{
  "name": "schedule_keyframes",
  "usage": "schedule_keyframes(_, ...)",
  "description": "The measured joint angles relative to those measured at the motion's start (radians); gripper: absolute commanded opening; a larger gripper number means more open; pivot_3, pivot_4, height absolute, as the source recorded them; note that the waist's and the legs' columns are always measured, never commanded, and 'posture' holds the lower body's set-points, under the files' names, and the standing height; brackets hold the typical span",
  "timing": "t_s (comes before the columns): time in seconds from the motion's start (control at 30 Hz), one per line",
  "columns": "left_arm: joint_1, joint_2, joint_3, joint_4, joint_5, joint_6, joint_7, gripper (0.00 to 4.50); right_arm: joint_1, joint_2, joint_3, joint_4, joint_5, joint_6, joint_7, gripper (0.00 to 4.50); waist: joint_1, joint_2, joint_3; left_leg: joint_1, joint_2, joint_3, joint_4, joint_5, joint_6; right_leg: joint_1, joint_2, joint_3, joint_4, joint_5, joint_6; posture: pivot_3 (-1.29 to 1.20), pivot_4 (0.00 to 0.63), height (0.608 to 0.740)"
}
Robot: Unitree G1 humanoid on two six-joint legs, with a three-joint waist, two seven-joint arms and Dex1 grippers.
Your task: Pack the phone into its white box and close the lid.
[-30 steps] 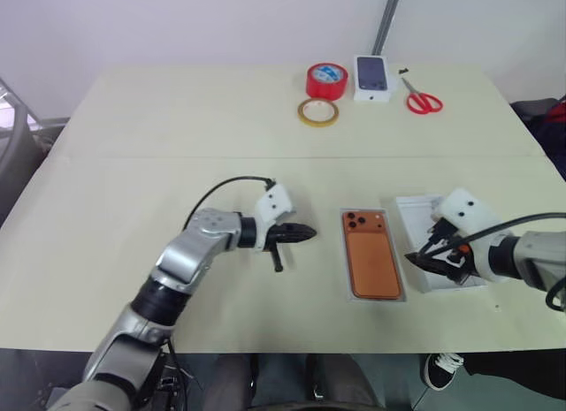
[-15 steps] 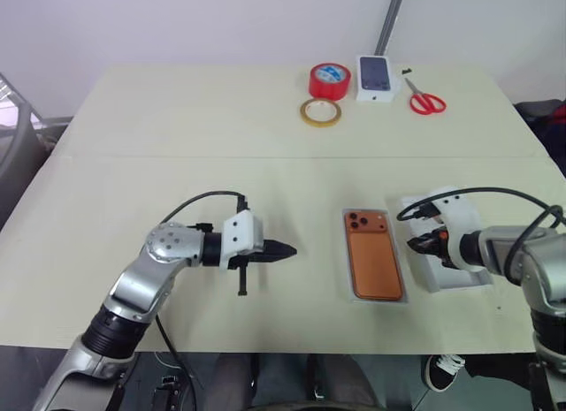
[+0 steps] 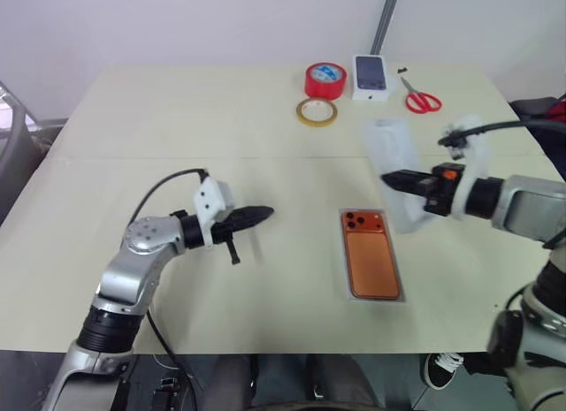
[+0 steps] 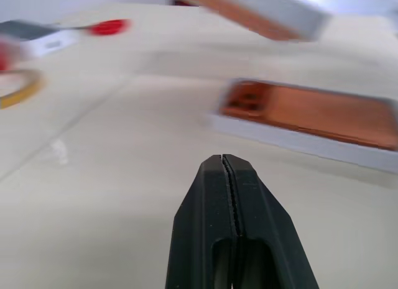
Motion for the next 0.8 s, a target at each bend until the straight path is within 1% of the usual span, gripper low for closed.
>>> schedule_keyframes(0.03,-0.003,-0.001,0.005,0.012,-0.002,0.002,0.004,0.00,0.006,0.015,0.010,0.039,0.159,-0.033,-0.102,0.01,0.003,0.000,0.000,-0.001,0.000,0.000,0.001,0.000,0.000,0.000,0.000,0.000,0.000,0.000,0.000,0.00,0.150,0.740)
schedule_keyframes(0.07,-0.005,0.000,0.007,0.021,-0.003,0.002,0.005,0.00,0.030,0.006,0.060,0.062,0.351,-0.093,-0.221,0.01,0.005,0.000,0.000,-0.001,-0.001,0.000,0.001,0.000,0.000,0.000,-0.002,-0.001,0.000,0.000,0.000,0.00,0.150,0.740)
schedule_keyframes(0.1,-0.006,0.001,0.007,0.027,-0.003,0.001,0.004,0.00,0.073,-0.013,0.137,0.066,0.557,-0.193,-0.352,0.01,0.006,-0.001,0.000,-0.002,-0.001,0.000,0.002,-0.001,0.001,0.000,-0.002,-0.002,-0.001,0.000,0.000,0.00,0.150,0.740)
schedule_keyframes(0.13,-0.008,0.001,0.007,0.034,-0.002,0.000,0.003,0.00,0.111,-0.015,0.208,0.057,0.714,-0.282,-0.453,0.01,0.004,-0.001,0.001,-0.002,0.000,0.000,0.003,-0.001,0.002,0.001,-0.002,-0.002,-0.001,0.000,0.000,0.00,0.150,0.740)
schedule_keyframes(0.17,-0.011,0.001,0.004,0.038,0.000,-0.002,0.002,0.00,0.150,-0.005,0.274,0.037,0.821,-0.359,-0.534,0.01,0.001,-0.001,0.001,-0.003,0.000,0.000,0.005,-0.002,0.003,0.001,-0.002,-0.001,0.000,0.000,0.000,0.00,0.150,0.740)
schedule_keyframes(0.2,-0.017,0.000,0.000,0.039,0.003,-0.005,0.001,0.00,0.187,0.013,0.311,0.017,0.867,-0.417,-0.584,0.01,0.000,-0.001,0.001,-0.003,-0.001,0.000,0.006,-0.002,0.003,0.001,-0.002,-0.002,0.000,0.000,0.000,0.00,0.150,0.740)
schedule_keyframes(0.27,-0.025,-0.004,-0.009,0.040,0.012,-0.013,0.001,0.00,0.257,0.028,0.367,-0.016,0.906,-0.492,-0.652,0.01,0.002,-0.001,0.001,-0.003,-0.001,0.000,0.006,-0.002,0.003,0.001,-0.002,-0.001,0.000,0.000,0.000,0.00,0.150,0.740)
schedule_keyframes(0.33,-0.027,-0.012,-0.016,0.040,0.017,-0.013,0.004,0.00,0.333,0.074,0.389,-0.031,0.914,-0.570,-0.725,0.01,0.002,-0.001,0.001,-0.003,-0.001,0.000,0.007,-0.002,0.003,0.001,-0.001,-0.001,0.000,0.000,0.000,0.00,0.150,0.740)
schedule_keyframes(0.4,-0.027,-0.020,-0.034,0.037,0.021,-0.013,0.005,0.00,0.360,0.089,0.399,-0.033,0.917,-0.610,-0.772,0.01,0.001,-0.001,0.001,-0.003,-0.001,0.000,0.007,-0.002,0.003,0.001,-0.001,-0.001,0.001,0.000,0.000,0.00,0.150,0.740)
schedule_keyframes(0.5,-0.027,-0.040,-0.076,0.031,0.036,-0.010,0.009,0.00,0.372,0.083,0.389,-0.035,0.921,-0.638,-0.820,0.90,0.002,-0.001,0.001,-0.003,0.000,0.000,0.007,-0.002,0.003,0.001,-0.001,-0.001,0.000,0.000,0.000,0.00,0.150,0.740)
schedule_keyframes(0.57,-0.028,-0.064,-0.118,0.030,0.052,-0.001,0.016,0.00,0.380,0.077,0.385,-0.035,0.921,-0.646,-0.846,1.81,0.002,-0.001,0.001,-0.003,0.000,0.000,0.007,-0.002,0.003,0.001,-0.001,-0.001,0.000,0.000,0.000,0.00,0.150,0.740)
schedule_keyframes(0.6,-0.033,-0.078,-0.138,0.030,0.062,0.001,0.017,0.00,0.379,0.060,0.385,-0.035,0.921,-0.646,-0.847,2.34,0.003,-0.001,0.001,-0.003,0.000,0.000,0.007,-0.002,0.003,0.001,-0.001,-0.001,0.000,0.000,0.000,0.00,0.150,0.740)
schedule_keyframes(0.63,-0.039,-0.088,-0.155,0.031,0.070,0.002,0.018,0.00,0.375,0.039,0.385,-0.035,0.921,-0.644,-0.845,2.87,0.004,-0.001,0.001,-0.003,-0.001,0.000,0.007,-0.002,0.003,0.001,-0.001,-0.001,0.000,0.000,0.000,0.00,0.150,0.740)
schedule_keyframes(0.67,-0.053,-0.103,-0.177,0.037,0.086,0.002,0.020,0.00,0.360,-0.019,0.385,-0.035,0.921,-0.627,-0.829,3.34,0.005,0.000,0.001,-0.003,-0.001,0.000,0.007,-0.002,0.004,0.001,-0.001,-0.001,0.000,0.000,0.000,0.00,0.150,0.740)
schedule_keyframes(0.73,-0.085,-0.133,-0.213,0.054,0.107,0.001,0.022,0.00,0.306,-0.159,0.379,-0.033,0.921,-0.588,-0.791,3.34,0.006,0.001,0.001,-0.003,-0.001,0.000,0.007,-0.002,0.004,0.001,-0.001,-0.001,0.000,0.000,0.000,0.00,0.150,0.740)
schedule_keyframes(0.8,-0.125,-0.173,-0.246,0.089,0.128,0.000,0.025,0.00,0.253,-0.327,0.377,-0.027,0.923,-0.543,-0.753,3.34,0.008,0.002,0.001,-0.003,-0.001,0.000,0.008,-0.003,0.005,0.001,-0.001,-0.001,0.000,0.000,0.000,0.00,0.150,0.740)
